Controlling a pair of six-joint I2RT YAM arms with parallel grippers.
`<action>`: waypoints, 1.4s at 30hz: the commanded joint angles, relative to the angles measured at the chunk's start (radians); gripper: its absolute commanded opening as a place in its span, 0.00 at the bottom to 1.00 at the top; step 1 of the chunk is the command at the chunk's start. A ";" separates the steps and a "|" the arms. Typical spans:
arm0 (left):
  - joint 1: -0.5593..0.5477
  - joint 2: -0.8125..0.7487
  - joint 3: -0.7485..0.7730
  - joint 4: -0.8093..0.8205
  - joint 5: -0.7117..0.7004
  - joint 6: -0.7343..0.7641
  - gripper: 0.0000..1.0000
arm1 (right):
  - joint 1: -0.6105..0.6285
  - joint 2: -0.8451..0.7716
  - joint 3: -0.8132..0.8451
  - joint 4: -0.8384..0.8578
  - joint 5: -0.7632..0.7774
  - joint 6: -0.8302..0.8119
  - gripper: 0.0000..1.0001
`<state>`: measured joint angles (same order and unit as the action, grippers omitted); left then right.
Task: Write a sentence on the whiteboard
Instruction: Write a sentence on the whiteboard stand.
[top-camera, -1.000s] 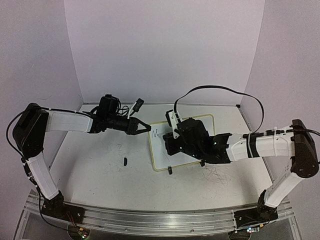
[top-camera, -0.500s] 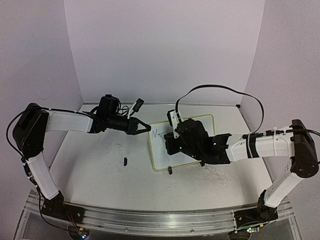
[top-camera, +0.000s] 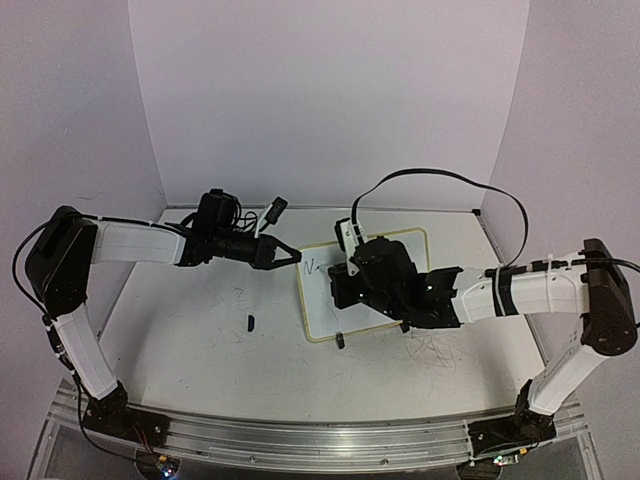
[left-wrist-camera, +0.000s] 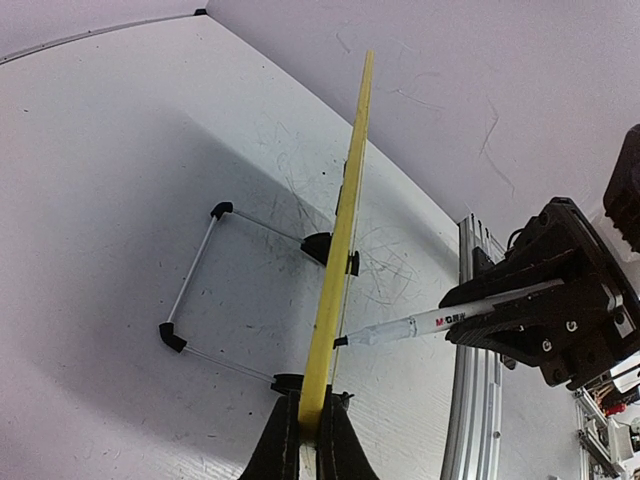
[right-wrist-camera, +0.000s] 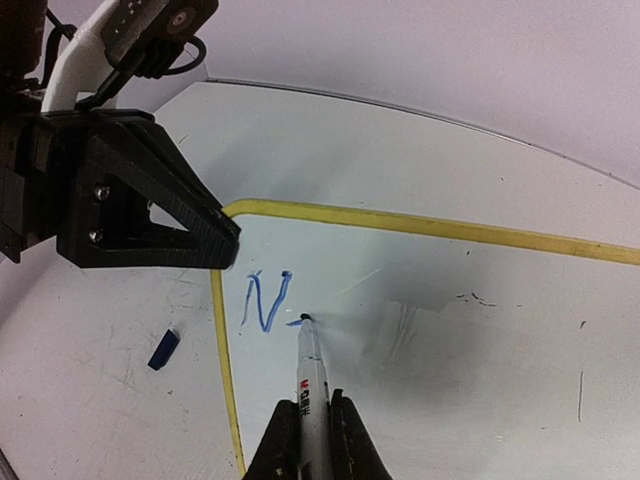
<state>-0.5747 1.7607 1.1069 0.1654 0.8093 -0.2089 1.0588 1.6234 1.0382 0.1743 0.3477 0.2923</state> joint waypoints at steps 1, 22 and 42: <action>0.002 -0.002 0.010 -0.072 -0.025 0.013 0.00 | -0.007 0.010 0.043 0.044 0.023 -0.010 0.00; 0.003 0.000 0.017 -0.071 -0.022 0.008 0.00 | -0.008 0.019 0.015 0.027 -0.018 0.023 0.00; 0.003 0.000 0.016 -0.071 -0.017 0.005 0.00 | -0.007 -0.001 -0.029 0.005 -0.001 0.048 0.00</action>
<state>-0.5743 1.7607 1.1069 0.1612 0.8097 -0.2092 1.0592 1.6398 1.0302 0.1947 0.3126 0.3308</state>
